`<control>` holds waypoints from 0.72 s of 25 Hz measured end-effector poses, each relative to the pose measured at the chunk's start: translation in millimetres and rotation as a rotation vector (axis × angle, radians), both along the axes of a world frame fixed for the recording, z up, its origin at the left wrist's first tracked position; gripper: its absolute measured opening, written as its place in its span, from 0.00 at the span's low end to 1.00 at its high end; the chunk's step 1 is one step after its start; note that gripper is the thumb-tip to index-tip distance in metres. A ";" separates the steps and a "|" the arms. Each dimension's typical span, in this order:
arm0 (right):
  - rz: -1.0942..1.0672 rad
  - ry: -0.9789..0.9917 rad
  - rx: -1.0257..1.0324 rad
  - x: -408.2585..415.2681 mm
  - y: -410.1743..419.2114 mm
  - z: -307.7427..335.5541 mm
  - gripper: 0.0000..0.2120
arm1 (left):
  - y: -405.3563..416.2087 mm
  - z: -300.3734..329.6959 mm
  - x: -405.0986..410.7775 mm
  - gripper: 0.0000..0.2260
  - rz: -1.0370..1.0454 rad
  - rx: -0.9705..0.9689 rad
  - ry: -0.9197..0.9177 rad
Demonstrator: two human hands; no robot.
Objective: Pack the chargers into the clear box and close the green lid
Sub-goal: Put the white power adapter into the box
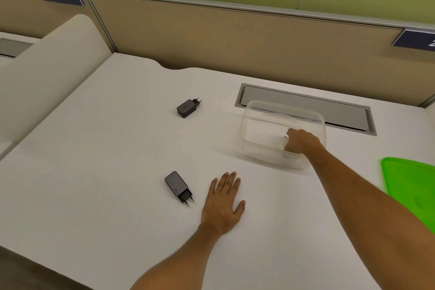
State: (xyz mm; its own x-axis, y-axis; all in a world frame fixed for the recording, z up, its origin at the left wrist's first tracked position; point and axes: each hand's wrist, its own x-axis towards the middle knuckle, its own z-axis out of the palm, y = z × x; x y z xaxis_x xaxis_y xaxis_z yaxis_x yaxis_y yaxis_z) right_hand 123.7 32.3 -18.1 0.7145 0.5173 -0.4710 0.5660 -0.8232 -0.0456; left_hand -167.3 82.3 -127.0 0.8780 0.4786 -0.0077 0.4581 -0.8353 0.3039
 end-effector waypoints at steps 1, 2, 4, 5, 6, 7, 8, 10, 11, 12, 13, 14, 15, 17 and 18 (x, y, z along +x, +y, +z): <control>0.000 0.003 -0.005 -0.6 1.2 0.1 0.27 | -0.2 0.0 0.0 0.28 0.000 -0.001 0.003; 0.002 -0.004 -0.010 -1.5 2.3 -0.3 0.26 | -0.5 -0.2 0.0 0.28 -0.001 0.000 -0.004; 0.017 -0.038 -0.035 -3.6 3.4 -2.3 0.25 | -0.9 -0.5 -0.7 0.28 -0.003 -0.010 -0.013; 0.031 -0.052 -0.058 -5.2 4.3 -2.2 0.24 | -0.9 0.1 -0.9 0.28 -0.005 -0.015 -0.010; 0.042 -0.062 -0.084 -6.7 6.2 -0.4 0.23 | -0.6 -0.3 -0.7 0.28 -0.006 -0.012 -0.012; 0.046 -0.072 -0.106 -8.3 9.9 4.3 0.22 | -0.5 0.2 -0.7 0.28 -0.003 -0.016 -0.012; 0.040 -0.094 -0.113 -10.4 16.2 12.3 0.21 | -0.3 0.5 -0.3 0.28 0.000 -0.018 -0.014; 0.016 -0.206 -0.050 -19.4 34.0 36.4 0.18 | -0.2 0.8 0.6 0.28 -0.003 -0.017 -0.015; 0.014 -0.288 0.021 -27.5 44.0 50.2 0.16 | -0.1 1.1 0.1 0.28 -0.004 -0.015 -0.009; 0.024 -0.363 0.106 -38.9 54.4 63.0 0.15 | 0.1 -0.5 -0.2 0.28 -0.003 -0.007 -0.012; 0.049 -0.417 0.198 -53.3 64.4 73.6 0.14 | -0.2 0.4 -0.3 0.28 0.000 -0.009 -0.008; 0.089 -0.435 0.284 -71.0 73.4 81.6 0.13 | -0.6 -1.2 0.4 0.28 0.005 -0.010 -0.017; 0.147 -0.414 0.352 -91.2 81.5 85.7 0.14 | -1.1 2.1 0.4 0.28 0.005 -0.011 -0.014; 0.281 -0.247 0.411 -137.5 94.7 82.7 0.17 | -1.1 5.9 0.5 0.28 0.007 -0.019 -0.028; 0.342 -0.127 0.394 -161.7 99.4 76.2 0.20 | -1.2 4.9 0.5 0.28 0.010 -0.013 -0.020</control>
State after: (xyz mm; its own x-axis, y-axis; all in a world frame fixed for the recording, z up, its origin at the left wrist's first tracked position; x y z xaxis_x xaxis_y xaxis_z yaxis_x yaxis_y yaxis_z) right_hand -38.0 131.7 58.0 0.5130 0.8506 -0.1152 0.8198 -0.5253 -0.2281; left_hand -166.9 81.1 -122.1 0.8731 0.4876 0.0041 0.4602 -0.8267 0.3238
